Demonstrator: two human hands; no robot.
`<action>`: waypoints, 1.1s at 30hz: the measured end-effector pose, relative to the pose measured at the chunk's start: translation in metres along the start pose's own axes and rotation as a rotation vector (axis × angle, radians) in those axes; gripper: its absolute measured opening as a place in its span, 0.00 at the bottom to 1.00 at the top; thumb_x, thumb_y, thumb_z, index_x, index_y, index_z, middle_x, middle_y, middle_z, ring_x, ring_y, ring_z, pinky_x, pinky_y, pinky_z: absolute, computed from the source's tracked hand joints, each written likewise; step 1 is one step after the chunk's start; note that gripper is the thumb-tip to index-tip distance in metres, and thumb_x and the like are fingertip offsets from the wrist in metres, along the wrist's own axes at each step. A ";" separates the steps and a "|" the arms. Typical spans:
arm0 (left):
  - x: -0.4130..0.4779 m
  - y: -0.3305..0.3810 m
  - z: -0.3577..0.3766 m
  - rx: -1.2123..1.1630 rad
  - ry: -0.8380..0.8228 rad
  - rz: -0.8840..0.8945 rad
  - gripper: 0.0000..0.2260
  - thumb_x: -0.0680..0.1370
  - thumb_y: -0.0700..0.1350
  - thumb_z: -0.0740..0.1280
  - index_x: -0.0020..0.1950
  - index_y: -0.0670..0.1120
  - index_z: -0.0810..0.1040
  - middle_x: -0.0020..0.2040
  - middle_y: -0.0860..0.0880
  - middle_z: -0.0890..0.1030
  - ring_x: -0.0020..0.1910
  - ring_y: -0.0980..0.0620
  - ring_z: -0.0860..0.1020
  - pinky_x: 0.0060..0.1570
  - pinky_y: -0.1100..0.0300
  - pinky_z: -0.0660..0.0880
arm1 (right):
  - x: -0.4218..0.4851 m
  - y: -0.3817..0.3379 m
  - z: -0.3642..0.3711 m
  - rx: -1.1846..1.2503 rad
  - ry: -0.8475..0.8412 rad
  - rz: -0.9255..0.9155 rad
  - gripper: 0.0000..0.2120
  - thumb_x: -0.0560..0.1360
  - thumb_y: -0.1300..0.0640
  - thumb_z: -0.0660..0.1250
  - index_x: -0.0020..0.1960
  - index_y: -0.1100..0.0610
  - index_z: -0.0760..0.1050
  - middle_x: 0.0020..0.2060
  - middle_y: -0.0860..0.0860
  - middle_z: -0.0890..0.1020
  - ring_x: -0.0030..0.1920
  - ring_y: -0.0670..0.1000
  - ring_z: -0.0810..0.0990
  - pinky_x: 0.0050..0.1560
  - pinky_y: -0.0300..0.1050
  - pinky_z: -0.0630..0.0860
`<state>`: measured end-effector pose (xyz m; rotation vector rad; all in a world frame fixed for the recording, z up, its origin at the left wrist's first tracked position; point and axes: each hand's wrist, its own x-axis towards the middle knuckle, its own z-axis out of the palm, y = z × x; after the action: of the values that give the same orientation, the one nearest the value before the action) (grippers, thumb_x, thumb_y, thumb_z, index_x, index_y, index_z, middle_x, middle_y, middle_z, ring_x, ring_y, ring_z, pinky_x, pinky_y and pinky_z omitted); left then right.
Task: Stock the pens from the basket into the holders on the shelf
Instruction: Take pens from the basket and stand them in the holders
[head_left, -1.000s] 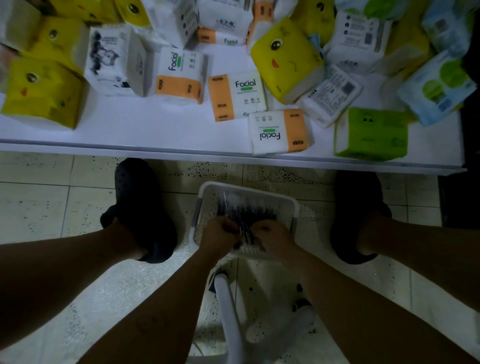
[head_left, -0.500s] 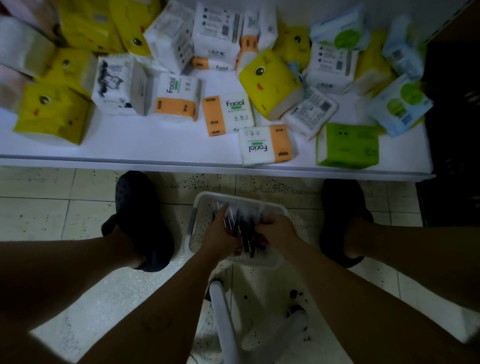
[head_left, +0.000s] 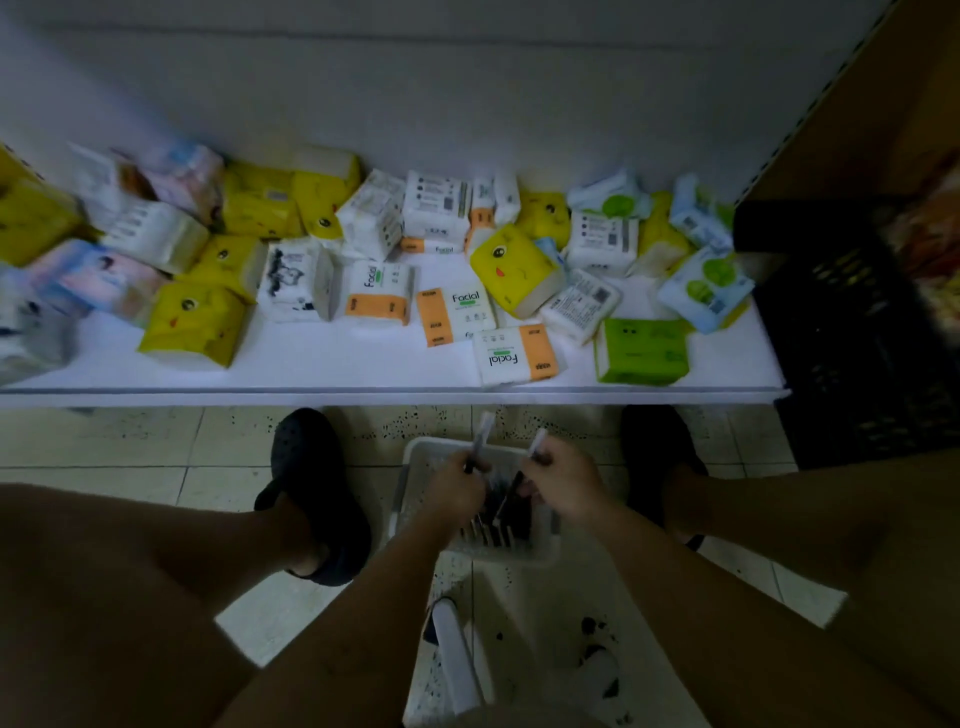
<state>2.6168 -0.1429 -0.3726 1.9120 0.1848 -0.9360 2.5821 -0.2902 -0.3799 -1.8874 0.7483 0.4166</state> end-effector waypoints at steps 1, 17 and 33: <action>-0.002 0.006 0.000 0.017 0.005 0.011 0.08 0.80 0.36 0.59 0.55 0.45 0.73 0.48 0.42 0.77 0.38 0.52 0.74 0.33 0.61 0.73 | -0.003 -0.005 -0.003 -0.010 0.010 -0.010 0.08 0.77 0.58 0.65 0.39 0.52 0.72 0.36 0.53 0.82 0.37 0.51 0.84 0.35 0.48 0.80; -0.076 0.134 -0.027 -0.400 -0.102 0.309 0.11 0.84 0.35 0.52 0.60 0.44 0.70 0.39 0.43 0.73 0.23 0.51 0.73 0.26 0.63 0.69 | -0.064 -0.110 -0.106 -0.074 0.143 -0.416 0.28 0.74 0.62 0.70 0.69 0.48 0.66 0.32 0.55 0.83 0.34 0.55 0.84 0.41 0.54 0.82; -0.148 0.260 -0.052 -0.185 0.042 0.904 0.14 0.83 0.50 0.59 0.67 0.62 0.69 0.32 0.51 0.73 0.24 0.55 0.64 0.24 0.62 0.62 | -0.160 -0.224 -0.199 -0.061 0.359 -0.777 0.24 0.72 0.64 0.72 0.65 0.50 0.71 0.42 0.50 0.76 0.41 0.55 0.80 0.45 0.50 0.77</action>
<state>2.6688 -0.1998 -0.0782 1.5794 -0.5197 -0.2502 2.6019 -0.3565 -0.0473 -2.1623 0.1753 -0.4002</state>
